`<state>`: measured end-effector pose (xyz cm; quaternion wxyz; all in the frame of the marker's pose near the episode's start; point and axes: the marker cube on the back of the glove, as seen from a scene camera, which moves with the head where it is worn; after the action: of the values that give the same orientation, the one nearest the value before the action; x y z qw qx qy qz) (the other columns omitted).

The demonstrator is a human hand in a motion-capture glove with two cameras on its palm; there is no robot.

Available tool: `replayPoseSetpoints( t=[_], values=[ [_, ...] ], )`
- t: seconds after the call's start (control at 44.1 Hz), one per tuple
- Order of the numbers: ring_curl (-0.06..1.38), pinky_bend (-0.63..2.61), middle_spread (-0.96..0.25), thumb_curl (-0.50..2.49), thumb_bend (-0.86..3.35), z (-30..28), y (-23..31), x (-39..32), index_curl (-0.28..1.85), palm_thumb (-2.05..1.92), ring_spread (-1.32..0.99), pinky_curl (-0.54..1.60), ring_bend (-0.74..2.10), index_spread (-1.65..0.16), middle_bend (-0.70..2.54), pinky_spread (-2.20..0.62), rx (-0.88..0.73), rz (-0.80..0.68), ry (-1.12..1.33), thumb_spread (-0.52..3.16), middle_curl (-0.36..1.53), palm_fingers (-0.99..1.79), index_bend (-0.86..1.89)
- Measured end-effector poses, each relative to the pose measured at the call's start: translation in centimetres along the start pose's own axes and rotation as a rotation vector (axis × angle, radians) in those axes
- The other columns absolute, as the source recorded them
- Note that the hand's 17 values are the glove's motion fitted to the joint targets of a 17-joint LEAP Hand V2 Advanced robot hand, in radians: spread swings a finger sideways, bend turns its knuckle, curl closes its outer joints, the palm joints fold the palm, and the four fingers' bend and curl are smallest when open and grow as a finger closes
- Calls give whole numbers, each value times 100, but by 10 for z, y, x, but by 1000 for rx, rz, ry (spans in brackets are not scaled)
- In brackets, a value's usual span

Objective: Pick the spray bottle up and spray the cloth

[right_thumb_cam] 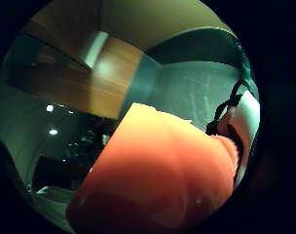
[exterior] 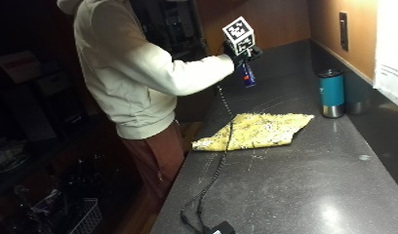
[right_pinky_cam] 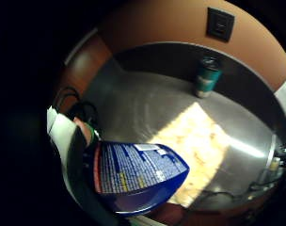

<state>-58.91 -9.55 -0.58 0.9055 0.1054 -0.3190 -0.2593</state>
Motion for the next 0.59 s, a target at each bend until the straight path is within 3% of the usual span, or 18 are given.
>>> replayPoseSetpoints(
  t=[0.227,0.476,0.589],
  values=[
    [41,39,-11,77,-3,83,-12,-26,52,94,-17,38,50,-14,53,-24,153,72,-571,24,47,137,39],
    [41,39,-10,78,-3,168,-33,11,52,95,-17,38,50,-13,51,-23,270,166,-496,26,46,136,37],
    [41,39,-9,78,-3,202,-38,12,52,95,-17,38,49,-13,51,-23,243,171,-510,27,46,135,36]
  ],
)
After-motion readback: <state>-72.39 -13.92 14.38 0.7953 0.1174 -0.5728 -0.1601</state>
